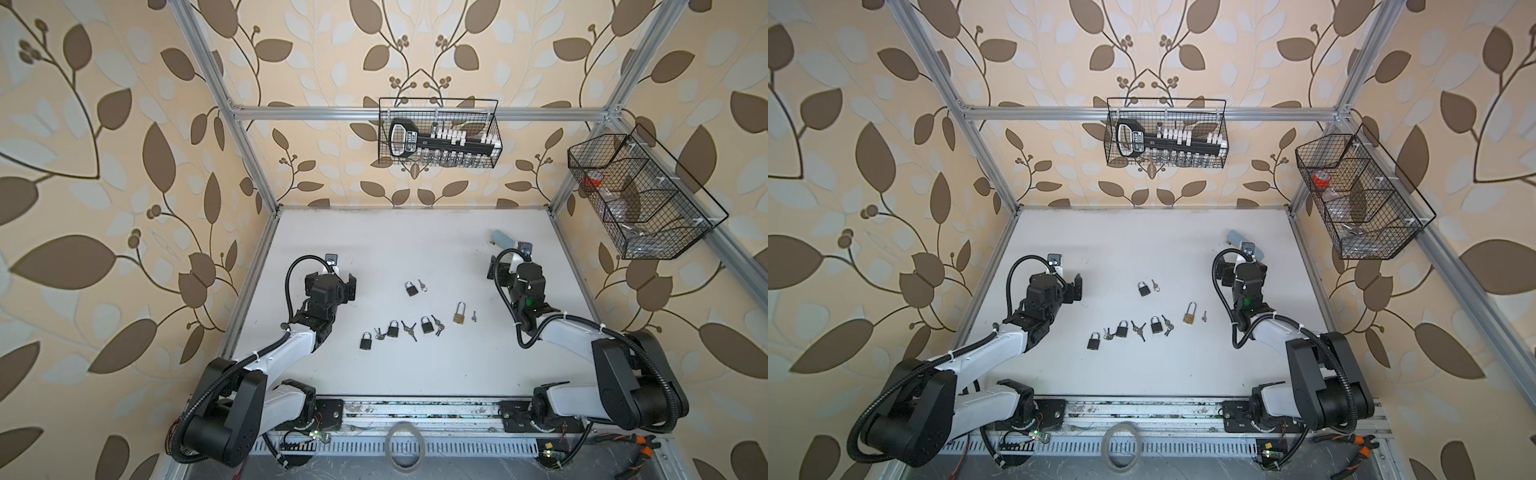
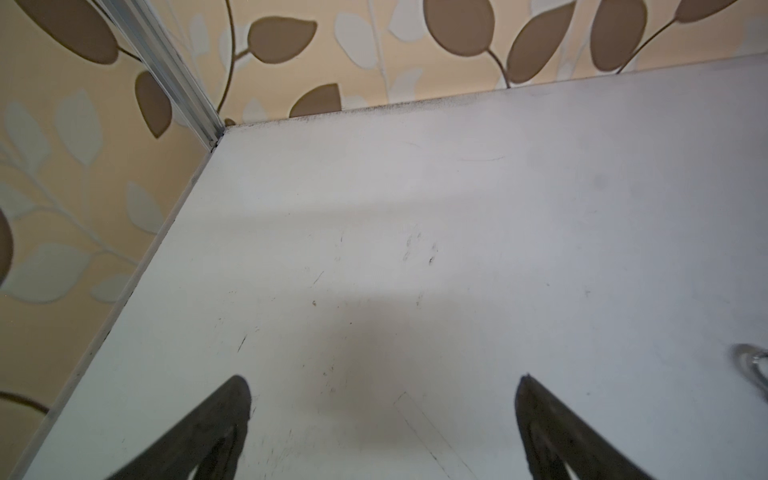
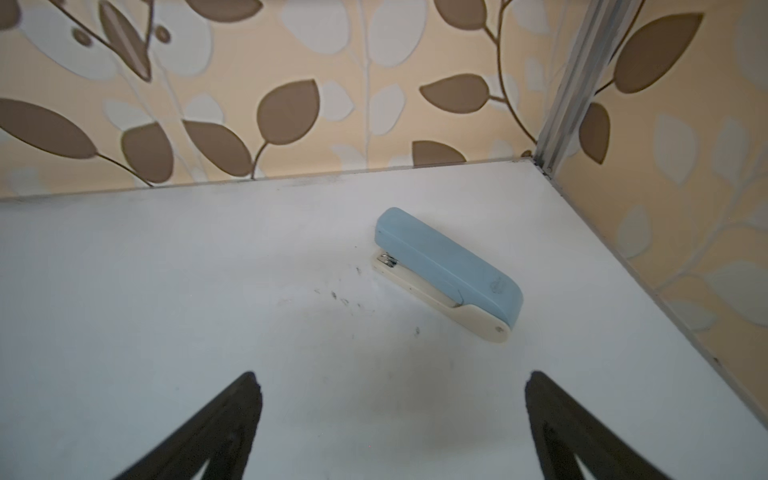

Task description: Lock with the key

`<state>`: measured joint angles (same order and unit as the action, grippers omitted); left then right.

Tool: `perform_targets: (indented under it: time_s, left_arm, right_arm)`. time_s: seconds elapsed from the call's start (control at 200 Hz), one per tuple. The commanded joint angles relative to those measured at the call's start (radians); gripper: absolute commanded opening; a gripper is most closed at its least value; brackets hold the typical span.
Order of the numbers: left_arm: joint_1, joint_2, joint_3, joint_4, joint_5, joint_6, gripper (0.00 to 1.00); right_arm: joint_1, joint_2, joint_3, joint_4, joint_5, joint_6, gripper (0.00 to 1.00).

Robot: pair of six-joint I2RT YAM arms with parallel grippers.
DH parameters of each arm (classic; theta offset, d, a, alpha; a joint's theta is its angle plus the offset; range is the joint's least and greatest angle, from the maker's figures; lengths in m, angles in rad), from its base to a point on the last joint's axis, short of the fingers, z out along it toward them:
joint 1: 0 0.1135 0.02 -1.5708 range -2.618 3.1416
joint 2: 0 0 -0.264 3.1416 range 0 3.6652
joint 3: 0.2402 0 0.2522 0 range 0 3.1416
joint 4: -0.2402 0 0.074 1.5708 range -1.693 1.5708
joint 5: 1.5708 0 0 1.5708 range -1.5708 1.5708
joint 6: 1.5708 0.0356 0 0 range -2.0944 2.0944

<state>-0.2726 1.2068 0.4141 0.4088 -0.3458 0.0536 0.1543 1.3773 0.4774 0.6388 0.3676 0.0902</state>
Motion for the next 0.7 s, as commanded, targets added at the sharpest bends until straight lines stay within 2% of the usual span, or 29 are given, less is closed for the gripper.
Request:
perform_targets:
  time_s: [0.0,0.115,0.17,0.21,0.265,0.355,0.39,0.48,0.595,0.695]
  left_arm:
    - [0.02,0.034,-0.025,0.14,-0.031,0.034,0.99]
    - [0.063,0.094,-0.069,0.266,0.044,0.032,0.99]
    - [0.078,0.135,-0.086,0.335,0.074,0.05,0.99]
    - [0.096,0.168,-0.097,0.379,0.108,0.041,0.99]
    - [0.112,0.206,-0.117,0.459,0.135,0.039,0.99]
    - [0.176,0.227,-0.125,0.48,0.21,-0.008,0.99]
    - [0.192,0.29,-0.112,0.507,0.225,-0.009,0.99]
    - [0.22,0.282,-0.044,0.354,0.266,-0.036,0.99]
    - [0.254,0.3,-0.014,0.314,0.289,-0.062,0.99]
    - [0.25,0.29,-0.022,0.32,0.282,-0.058,0.99]
  right_arm:
    - [-0.028,0.015,-0.033,0.023,0.072,-0.074,0.99]
    - [-0.063,0.075,-0.088,0.168,0.014,-0.068,0.99]
    - [-0.097,0.096,-0.047,0.105,-0.063,-0.035,0.99]
    - [-0.131,0.115,-0.064,0.186,-0.125,-0.017,0.99]
    - [-0.154,0.129,-0.065,0.182,-0.146,0.009,0.99]
    - [-0.161,0.106,-0.103,0.232,-0.189,-0.006,0.99]
    - [-0.155,0.098,-0.131,0.274,-0.189,-0.013,0.99]
    - [-0.143,0.086,-0.198,0.389,-0.184,-0.025,0.99]
    - [-0.144,0.136,-0.268,0.576,-0.169,-0.016,0.99]
    - [-0.148,0.121,-0.256,0.519,-0.17,-0.007,0.99]
